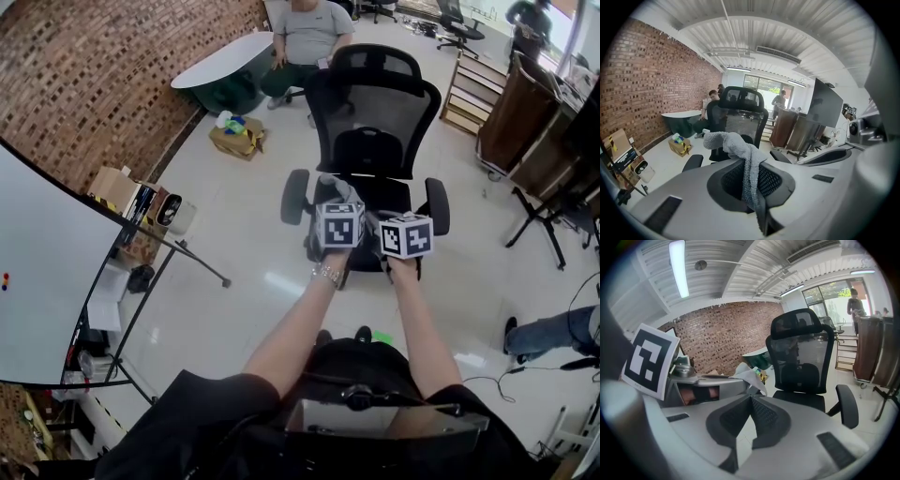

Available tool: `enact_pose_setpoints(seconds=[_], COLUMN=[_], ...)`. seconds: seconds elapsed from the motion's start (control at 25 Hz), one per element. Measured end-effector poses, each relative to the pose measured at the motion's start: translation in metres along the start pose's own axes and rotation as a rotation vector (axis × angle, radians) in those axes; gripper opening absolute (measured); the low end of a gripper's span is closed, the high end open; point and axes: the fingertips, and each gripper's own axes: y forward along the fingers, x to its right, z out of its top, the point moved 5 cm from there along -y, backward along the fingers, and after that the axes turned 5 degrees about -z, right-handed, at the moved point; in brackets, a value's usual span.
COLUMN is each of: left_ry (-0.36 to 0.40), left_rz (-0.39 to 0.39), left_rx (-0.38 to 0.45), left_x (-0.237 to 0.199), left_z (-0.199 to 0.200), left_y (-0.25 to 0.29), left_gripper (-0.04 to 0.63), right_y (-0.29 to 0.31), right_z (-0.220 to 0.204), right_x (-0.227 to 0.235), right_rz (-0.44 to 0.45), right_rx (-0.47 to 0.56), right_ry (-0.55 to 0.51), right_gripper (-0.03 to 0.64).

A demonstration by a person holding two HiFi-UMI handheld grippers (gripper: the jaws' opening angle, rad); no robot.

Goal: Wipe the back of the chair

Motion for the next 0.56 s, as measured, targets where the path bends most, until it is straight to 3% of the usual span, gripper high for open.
enact_pose_setpoints(seconds=[0.28, 0.56], left_ry=[0.049, 0.011], left_rz=[-0.003, 0.013], left_rx=[0.047, -0.002], left_x=[0.0, -0.007], left_z=[0.022, 0.004], left_y=[0.004, 0.004], left_gripper=[0.026, 0.026], right_y=[0.003, 0.001], right_z=[0.015, 0.007], right_x=[0.006, 0.001], right_rz=[-0.004, 0.004], right_rx=[0.005, -0.001], right_ry=[-0.005, 0.001], right_gripper=[0.0, 0.0])
